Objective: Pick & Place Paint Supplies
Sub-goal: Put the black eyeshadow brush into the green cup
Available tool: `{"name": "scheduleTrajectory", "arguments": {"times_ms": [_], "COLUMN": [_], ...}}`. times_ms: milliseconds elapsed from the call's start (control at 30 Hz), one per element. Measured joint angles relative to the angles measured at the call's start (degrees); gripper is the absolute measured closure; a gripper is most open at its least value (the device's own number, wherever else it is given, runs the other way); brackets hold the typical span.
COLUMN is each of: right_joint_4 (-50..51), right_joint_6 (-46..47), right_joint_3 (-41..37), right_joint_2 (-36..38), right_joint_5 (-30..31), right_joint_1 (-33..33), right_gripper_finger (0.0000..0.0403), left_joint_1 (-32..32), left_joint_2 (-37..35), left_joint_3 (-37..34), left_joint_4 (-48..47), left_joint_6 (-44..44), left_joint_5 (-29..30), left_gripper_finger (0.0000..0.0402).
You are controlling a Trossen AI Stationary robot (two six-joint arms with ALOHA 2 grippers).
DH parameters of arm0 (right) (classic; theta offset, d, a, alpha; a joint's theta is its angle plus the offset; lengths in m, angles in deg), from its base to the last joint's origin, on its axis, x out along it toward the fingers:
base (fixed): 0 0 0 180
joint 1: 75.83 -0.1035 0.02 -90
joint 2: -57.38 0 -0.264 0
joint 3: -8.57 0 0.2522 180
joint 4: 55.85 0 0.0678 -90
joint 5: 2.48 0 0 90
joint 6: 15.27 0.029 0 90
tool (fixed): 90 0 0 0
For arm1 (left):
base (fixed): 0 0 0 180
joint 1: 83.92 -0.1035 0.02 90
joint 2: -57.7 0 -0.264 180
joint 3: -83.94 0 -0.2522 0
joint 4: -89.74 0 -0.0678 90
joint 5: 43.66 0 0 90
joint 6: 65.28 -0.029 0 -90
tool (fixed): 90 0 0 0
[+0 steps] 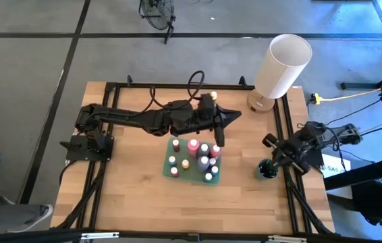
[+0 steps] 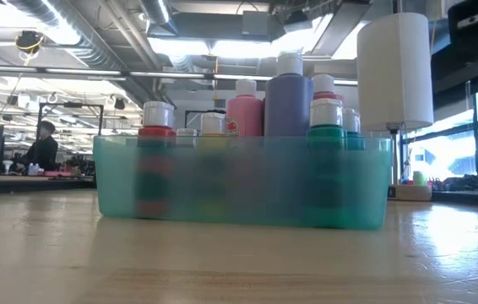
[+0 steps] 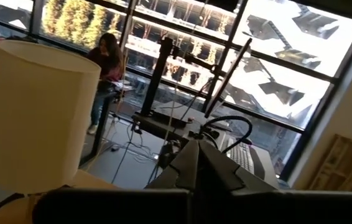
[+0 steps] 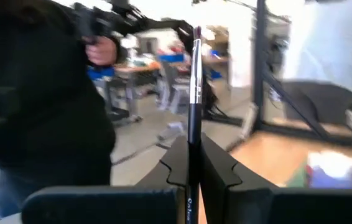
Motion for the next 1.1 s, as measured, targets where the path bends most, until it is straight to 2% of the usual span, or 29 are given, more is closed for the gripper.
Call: {"name": "scheduleTrajectory", "arguments": {"times_ms": [133,233,400,500,667,933,1100], "right_joint_4": [2.55,2.78,2.86,0.52,0.11,6.20,11.99], "right_joint_6": [0.00,-0.97,0.01,0.06,0.06,2.63,1.37], "right_joint_3": [-0.01,0.00,-2.22,-4.24,-5.14,-4.75,0.33], "right_joint_2": [-0.01,0.00,0.00,0.00,0.00,0.00,0.02], "right_joint_5": [8.43,12.33,18.41,22.49,25.91,33.91,36.71], "right_joint_1": [-4.09,-6.64,-10.77,-13.06,-15.67,-19.39,-21.48], "right_gripper_finger": [0.0387,0.0387,0.0387,0.0387,0.0387,0.0387,0.0387], "left_joint_1": [-0.01,-0.01,0.00,0.00,0.00,-0.02,-0.03], "left_joint_2": [-0.02,-0.16,-0.22,-0.22,-0.22,-0.22,-0.22], "left_joint_3": [0.00,0.00,0.00,0.00,0.00,0.00,0.00], "left_joint_4": [0.00,0.00,-0.58,-0.59,-0.61,-0.72,-1.13], "left_joint_6": [0.04,0.04,0.82,1.14,1.16,1.16,1.14], "left_joint_5": [-5.19,-9.48,-13.30,-14.22,-14.36,-14.36,-14.36], "left_gripper_finger": [0.0400,0.0398,0.0399,0.0400,0.0399,0.0397,0.0400]}}
